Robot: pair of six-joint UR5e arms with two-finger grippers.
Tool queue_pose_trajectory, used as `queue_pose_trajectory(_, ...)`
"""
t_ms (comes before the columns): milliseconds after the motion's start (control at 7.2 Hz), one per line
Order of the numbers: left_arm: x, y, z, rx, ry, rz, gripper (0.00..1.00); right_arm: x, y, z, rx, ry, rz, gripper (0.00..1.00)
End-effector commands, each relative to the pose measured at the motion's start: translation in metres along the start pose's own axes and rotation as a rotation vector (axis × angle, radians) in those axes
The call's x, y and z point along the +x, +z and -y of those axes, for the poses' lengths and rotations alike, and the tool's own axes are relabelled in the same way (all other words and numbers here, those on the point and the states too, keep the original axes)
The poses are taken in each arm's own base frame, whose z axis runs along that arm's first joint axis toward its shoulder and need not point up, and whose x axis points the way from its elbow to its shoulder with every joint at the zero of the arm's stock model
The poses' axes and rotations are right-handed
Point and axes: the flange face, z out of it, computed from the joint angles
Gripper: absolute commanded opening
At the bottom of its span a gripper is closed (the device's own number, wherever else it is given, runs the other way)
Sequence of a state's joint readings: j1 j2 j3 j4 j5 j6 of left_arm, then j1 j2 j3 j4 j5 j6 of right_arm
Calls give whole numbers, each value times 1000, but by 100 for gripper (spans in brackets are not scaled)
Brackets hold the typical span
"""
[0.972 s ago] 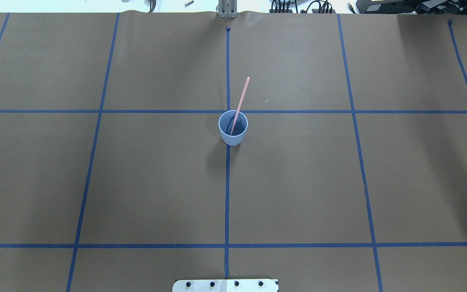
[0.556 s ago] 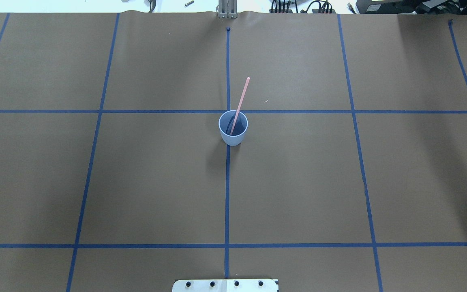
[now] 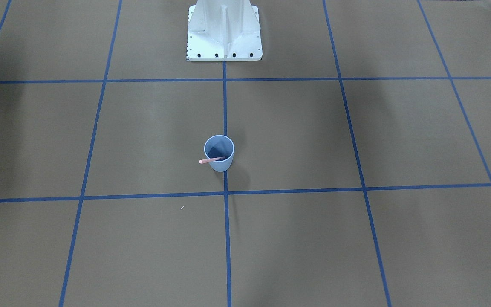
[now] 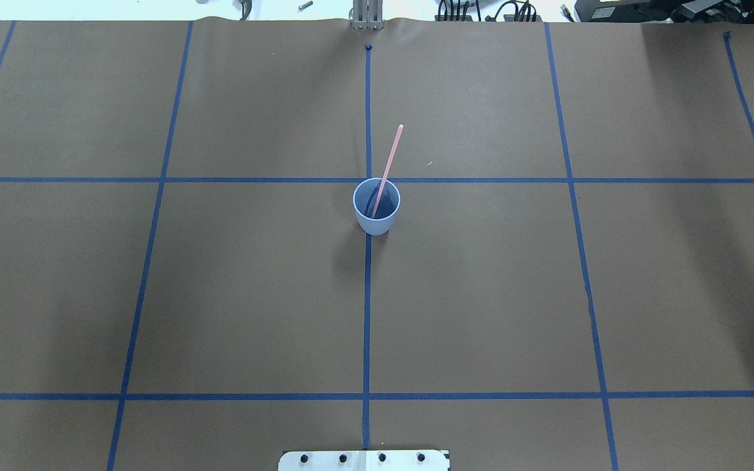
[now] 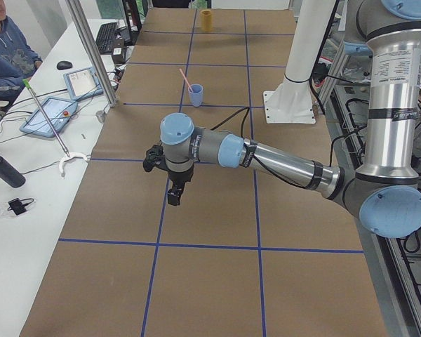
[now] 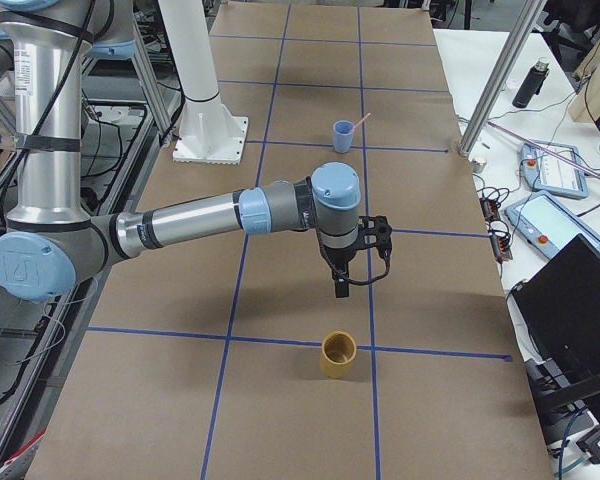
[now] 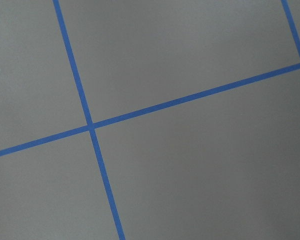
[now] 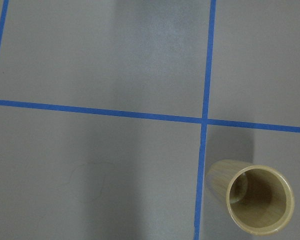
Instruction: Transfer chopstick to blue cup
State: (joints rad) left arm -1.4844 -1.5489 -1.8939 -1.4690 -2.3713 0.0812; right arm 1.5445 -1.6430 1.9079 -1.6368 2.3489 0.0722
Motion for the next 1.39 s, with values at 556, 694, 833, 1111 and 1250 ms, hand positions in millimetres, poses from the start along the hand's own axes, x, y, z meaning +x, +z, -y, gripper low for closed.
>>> queue_pose_trajectory(556,-1,1,-2,-3,-4,1,98,-15,-10,20,25,-28,7,100)
queue_pose_trajectory(694,5,-4,4,10,9,0,98,-16,-8,20,23,-30,8,100)
queue_pose_trajectory(833,5,-5,5,12,12,1,99,-17,-9,22,25,-32,8,100)
queue_pose_trajectory(1111,4,-4,6,11,13,2,98,-18,-10,23,26,-33,8,100)
queue_pose_trajectory(1250,4,-4,6,11,13,0,98,-19,-11,24,30,-36,8,100)
